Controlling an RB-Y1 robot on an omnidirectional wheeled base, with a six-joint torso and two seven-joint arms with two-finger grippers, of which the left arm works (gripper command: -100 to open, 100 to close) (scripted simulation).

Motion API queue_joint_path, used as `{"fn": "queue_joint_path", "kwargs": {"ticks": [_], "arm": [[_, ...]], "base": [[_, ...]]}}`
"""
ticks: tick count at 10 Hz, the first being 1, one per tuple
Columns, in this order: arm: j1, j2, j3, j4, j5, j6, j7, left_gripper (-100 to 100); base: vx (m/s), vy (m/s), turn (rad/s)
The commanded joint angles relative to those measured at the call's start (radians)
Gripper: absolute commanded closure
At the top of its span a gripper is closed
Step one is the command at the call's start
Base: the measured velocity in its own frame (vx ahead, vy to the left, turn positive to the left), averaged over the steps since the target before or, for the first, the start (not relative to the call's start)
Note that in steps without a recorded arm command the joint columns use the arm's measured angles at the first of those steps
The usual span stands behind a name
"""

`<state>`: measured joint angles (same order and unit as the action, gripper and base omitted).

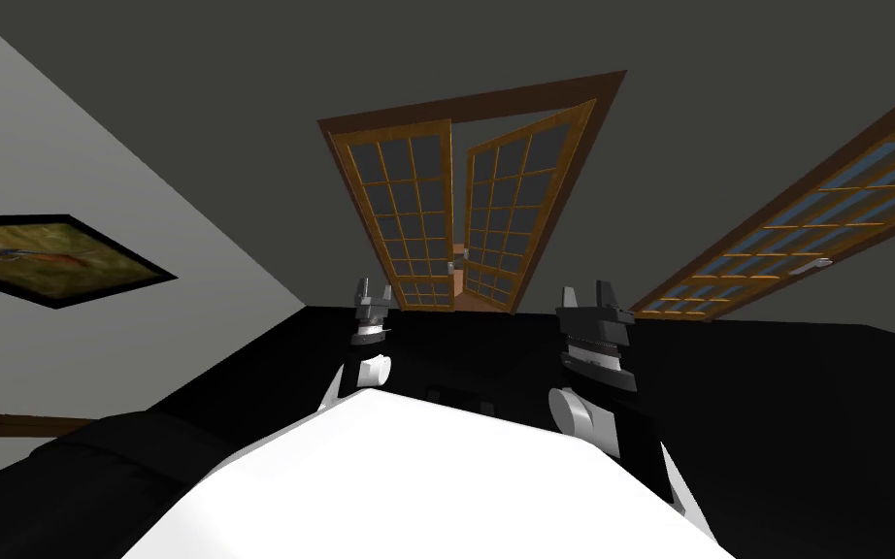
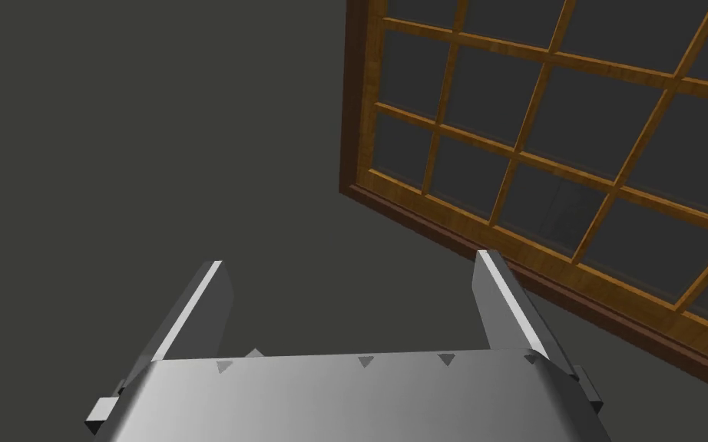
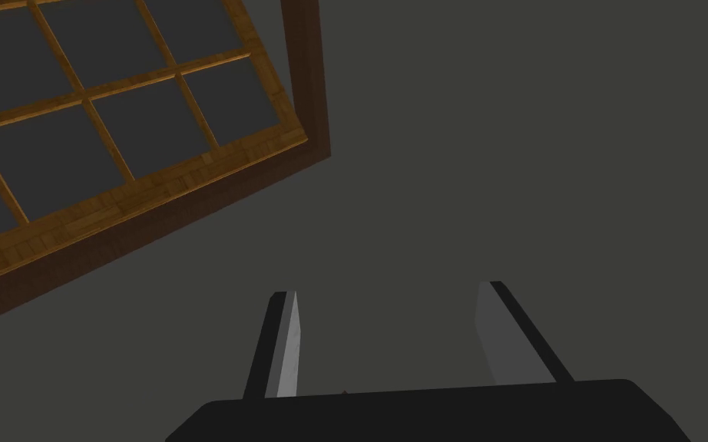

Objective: Push the door open

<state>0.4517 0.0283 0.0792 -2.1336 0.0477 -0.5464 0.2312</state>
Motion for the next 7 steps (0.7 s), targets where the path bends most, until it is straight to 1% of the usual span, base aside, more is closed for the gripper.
{"fn": "queue_joint_path", "kwargs": {"ticks": [1,7], "arm": [[-0.002,0.01,0.003,0.028,0.021,-0.011,0.027,-100],[-0.041,0.034,0.01,0.164,0.099,-0.046,0.123,-100]], "base": [[0.091,0.0,-0.108],[0.095,0.008,-0.117]]}}
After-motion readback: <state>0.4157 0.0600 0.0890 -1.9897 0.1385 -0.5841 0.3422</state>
